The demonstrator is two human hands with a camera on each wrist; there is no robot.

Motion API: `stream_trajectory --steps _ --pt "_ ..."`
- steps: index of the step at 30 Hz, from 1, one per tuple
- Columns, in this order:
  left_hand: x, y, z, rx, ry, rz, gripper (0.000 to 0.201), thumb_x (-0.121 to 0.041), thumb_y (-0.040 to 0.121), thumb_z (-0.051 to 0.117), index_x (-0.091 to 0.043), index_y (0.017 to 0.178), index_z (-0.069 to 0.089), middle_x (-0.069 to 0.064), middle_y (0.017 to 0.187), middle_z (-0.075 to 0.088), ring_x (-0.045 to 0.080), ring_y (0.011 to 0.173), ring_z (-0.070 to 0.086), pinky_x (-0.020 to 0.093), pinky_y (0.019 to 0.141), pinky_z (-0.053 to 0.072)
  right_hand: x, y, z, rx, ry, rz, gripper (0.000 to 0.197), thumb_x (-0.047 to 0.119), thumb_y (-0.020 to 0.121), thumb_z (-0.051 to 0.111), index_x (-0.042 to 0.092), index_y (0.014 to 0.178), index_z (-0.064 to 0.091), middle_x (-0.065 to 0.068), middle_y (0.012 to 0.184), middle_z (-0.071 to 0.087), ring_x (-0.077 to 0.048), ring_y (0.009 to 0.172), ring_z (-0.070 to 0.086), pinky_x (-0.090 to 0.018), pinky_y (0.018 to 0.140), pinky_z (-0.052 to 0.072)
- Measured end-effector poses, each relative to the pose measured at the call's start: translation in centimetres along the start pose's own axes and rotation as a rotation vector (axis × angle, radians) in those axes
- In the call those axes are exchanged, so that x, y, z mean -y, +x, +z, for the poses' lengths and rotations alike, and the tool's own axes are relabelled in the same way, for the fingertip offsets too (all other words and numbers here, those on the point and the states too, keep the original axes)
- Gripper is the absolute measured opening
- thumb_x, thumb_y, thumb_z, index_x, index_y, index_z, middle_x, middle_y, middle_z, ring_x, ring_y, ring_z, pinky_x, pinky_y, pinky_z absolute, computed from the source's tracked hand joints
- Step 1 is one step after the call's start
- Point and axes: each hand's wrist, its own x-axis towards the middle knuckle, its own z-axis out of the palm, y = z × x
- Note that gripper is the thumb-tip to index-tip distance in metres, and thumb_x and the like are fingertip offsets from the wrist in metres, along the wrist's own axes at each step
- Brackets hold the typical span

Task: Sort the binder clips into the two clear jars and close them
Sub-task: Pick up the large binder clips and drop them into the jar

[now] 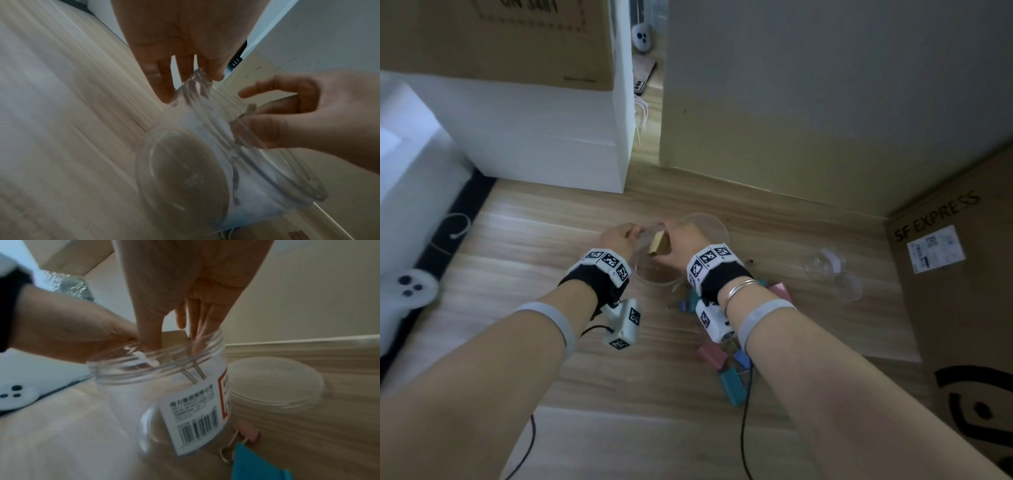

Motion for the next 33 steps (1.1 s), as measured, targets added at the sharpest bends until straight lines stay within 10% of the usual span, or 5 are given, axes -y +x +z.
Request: stream_trajectory --steps 8,10,17,25,33 --pt "-0.3 -0.7 0.2 -0.029 0.013 0.034 0.033 -0.022 0.097 0.036 -0.009 0.114 0.061 0.02 0.115 0.065 0.036 0.104 0.059 0.034 0.087 0.045 -1.8 -1.3 -0.2 -0.14 0.083 -0.081 0.029 0.026 0.09 0.055 0.013 0.116 0.054 -0.007 0.114 0.06 -0.024 0.1 0.058 -0.036 0.085 0.049" --pt "-0.3 -0.8 0.4 -0.039 0.029 0.038 0.033 -0.023 0.097 0.035 -0.01 0.115 0.06 0.02 0.115 0.065 0.036 0.103 0.059 0.034 0.085 0.046 -4.8 -2.1 -1.1 -0.256 0.153 0.067 0.02 0.019 0.092 0.052 0.013 0.11 0.056 -0.007 0.111 0.061 -0.023 0.097 0.058 -0.035 0.084 0.049" --pt "-0.8 -0.9 1.3 -0.061 0.045 0.065 0.034 -0.025 0.098 0.034 -0.009 0.114 0.059 0.021 0.113 0.065 0.036 0.102 0.059 0.036 0.083 0.045 -15.4 -7.3 0.7 0.112 -0.017 0.698 0.046 0.033 0.084 0.064 0.011 0.119 0.044 -0.013 0.12 0.048 -0.034 0.109 0.052 -0.041 0.092 0.047" --pt "-1.0 -1.0 2.0 -0.067 0.052 0.093 0.033 -0.024 0.097 0.033 -0.009 0.112 0.059 0.022 0.108 0.065 0.036 0.096 0.06 0.035 0.079 0.046 -17.0 -8.7 2.4 0.054 0.102 0.666 0.038 0.016 0.083 0.063 0.011 0.117 0.047 -0.013 0.113 0.06 -0.027 0.091 0.058 -0.029 0.074 0.047" --pt "-1.2 -0.8 2.4 -0.079 0.074 0.107 0.033 -0.024 0.097 0.033 -0.009 0.11 0.06 0.022 0.106 0.065 0.034 0.09 0.058 0.034 0.075 0.042 -14.3 -9.3 -2.1 -0.31 0.466 0.514 0.047 0.02 0.079 0.069 0.014 0.122 0.052 -0.008 0.118 0.062 -0.017 0.089 0.058 -0.026 0.08 0.051"
